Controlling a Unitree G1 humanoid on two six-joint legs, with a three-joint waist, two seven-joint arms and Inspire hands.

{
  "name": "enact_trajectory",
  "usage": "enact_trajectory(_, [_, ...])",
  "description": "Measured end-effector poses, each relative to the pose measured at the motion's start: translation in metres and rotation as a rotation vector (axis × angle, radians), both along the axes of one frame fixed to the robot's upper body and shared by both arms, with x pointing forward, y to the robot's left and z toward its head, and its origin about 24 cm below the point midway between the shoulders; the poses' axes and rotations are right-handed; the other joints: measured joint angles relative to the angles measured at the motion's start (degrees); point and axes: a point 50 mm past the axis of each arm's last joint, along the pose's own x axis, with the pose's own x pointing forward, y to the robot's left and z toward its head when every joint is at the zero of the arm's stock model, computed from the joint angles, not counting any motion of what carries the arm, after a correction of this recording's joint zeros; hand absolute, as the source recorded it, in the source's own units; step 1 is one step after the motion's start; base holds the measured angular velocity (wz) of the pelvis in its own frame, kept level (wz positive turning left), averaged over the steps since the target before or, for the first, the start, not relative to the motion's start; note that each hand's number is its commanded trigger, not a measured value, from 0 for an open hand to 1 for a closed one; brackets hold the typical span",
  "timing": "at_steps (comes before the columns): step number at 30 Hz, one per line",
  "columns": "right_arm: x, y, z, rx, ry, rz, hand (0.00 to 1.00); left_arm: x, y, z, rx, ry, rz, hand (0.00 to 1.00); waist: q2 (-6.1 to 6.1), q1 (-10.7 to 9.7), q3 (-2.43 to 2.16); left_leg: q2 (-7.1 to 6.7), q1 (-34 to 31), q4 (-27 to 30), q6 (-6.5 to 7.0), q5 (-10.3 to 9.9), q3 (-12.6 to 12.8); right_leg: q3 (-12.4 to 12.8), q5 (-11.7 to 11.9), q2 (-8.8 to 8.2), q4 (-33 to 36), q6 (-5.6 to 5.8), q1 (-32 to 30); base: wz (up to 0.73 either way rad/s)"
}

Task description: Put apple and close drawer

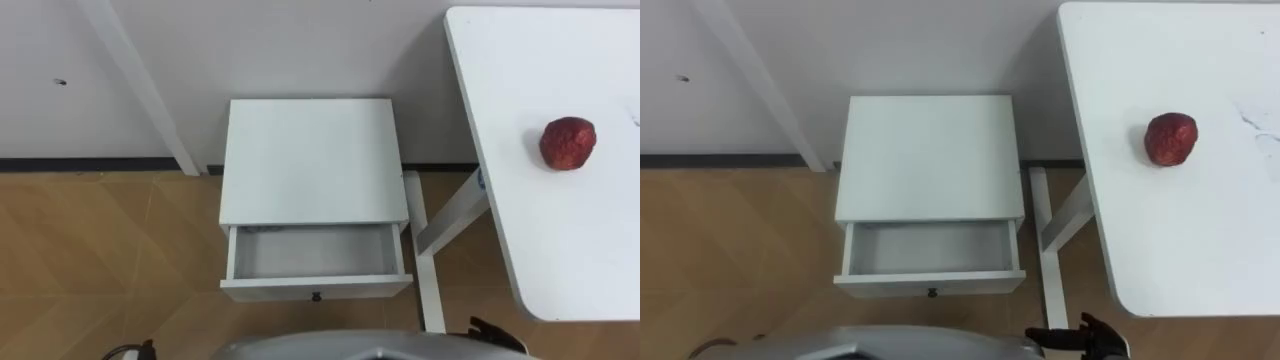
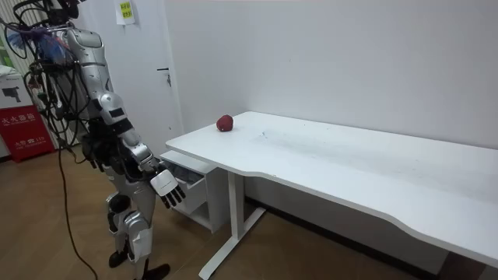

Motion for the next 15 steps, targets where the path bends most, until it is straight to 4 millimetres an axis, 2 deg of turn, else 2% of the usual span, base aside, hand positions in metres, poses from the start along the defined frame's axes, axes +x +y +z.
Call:
enact_trajectory(7, [0.0038,0.0000,0.0003,-0.002,-0.010,-0.003,0.00,0.0013,-0.0027,-0.0007,-0.010,-0.004,0.000,0.00,0.20,0.18,-0.06,0.14,-0.11,-0.08,0.01,-0.01,0.86,0.78,0.03,0.03,0.12,-0.04,-0.61,-0.05])
enact_trajectory(11, [0.0033,0.0001,0.0003,-0.006,-0.022,-0.065,0.00,0.0044,-0.0034,-0.0009,-0.015,-0.012,-0.001,0.00,0.28,0.10,-0.06,0.17,-0.02,-0.11,0.12,-0.08,1.30,1.24,0.04,0.03,0.16,-0.03,-0.71,-0.05])
enact_trajectory(13, [0.0024,-0.0015,0.0004,0.005,-0.034,-0.139,0.00,0.0068,-0.0034,-0.0009,-0.017,-0.018,-0.001,0.00,0.27,-0.11,-0.07,0.18,-0.04,-0.01,0.14,-0.14,1.32,1.20,0.04,0.03,0.16,-0.03,-0.60,0.00])
enact_trajectory(15, [-0.0052,-0.0074,0.0006,0.020,-0.049,-0.338,0.00,0.0072,-0.0027,-0.0005,-0.019,-0.026,0.007,0.00,0.47,-0.04,-0.17,0.26,0.25,0.04,0.16,-0.33,1.78,1.54,0.04,0.05,0.17,-0.03,-0.56,-0.07])
